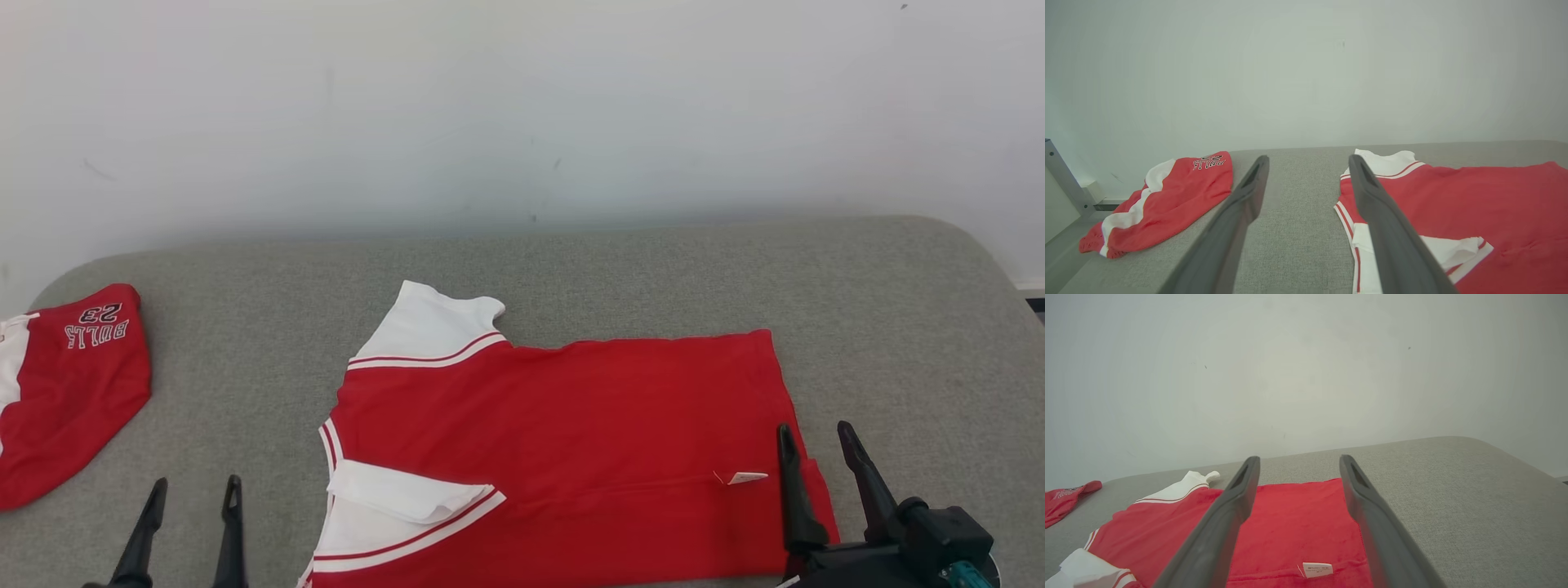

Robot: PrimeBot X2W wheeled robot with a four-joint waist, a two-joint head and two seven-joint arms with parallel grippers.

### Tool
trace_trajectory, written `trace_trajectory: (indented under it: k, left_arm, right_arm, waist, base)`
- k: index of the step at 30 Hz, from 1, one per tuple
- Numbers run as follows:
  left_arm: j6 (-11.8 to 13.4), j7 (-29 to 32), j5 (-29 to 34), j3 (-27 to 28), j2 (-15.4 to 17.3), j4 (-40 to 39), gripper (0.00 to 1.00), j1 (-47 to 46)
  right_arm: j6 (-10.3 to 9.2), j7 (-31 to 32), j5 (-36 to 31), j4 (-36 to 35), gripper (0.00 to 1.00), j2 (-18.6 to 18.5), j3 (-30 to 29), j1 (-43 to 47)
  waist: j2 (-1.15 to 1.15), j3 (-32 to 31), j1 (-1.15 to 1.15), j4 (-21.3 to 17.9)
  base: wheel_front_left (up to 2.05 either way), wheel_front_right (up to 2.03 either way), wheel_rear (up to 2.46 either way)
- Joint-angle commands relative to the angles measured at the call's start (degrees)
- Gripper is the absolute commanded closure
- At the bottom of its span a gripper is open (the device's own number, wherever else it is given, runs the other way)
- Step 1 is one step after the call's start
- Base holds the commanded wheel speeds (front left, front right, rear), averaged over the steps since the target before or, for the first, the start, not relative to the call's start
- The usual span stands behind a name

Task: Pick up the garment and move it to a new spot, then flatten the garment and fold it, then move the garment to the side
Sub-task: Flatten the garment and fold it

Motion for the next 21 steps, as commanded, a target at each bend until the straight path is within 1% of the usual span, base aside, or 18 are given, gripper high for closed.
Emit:
trace_trajectory:
  k: [1,7,13,21]
  left_arm:
    - [0.3,-0.2,-0.5,0.6,0.6,-0.4,0.00,1.6]
    - [1.1,0.2,-1.4,1.6,1.0,-1.3,0.00,3.9]
    - [0.8,0.6,-1.7,1.5,1.9,-1.2,0.00,5.2]
    - [1.3,0.7,-2.0,1.1,1.5,-1.0,0.00,4.9]
  right_arm:
    - [-0.14,0.0,-0.5,-0.6,0.00,0.4,0.1,0.9]
    - [-0.14,0.6,-1.0,-1.4,0.00,0.9,-0.2,2.2]
    - [-0.14,1.2,-0.9,-1.0,0.00,1.2,-0.1,2.9]
    - [-0.14,1.7,-1.0,-0.4,0.00,1.4,-0.3,2.5]
  waist:
    - [0.00,-0.1,0.00,-0.2]
    - [0.00,-0.1,0.00,-0.1]
    - [0.00,0.0,0.00,0.1]
    - [0.00,0.6,0.00,0.0]
  base:
    - [0.00,0.00,0.00]
    - [0.00,0.00,0.00]
    - [0.00,0.00,0.00]
    - [0.00,0.00,0.00]
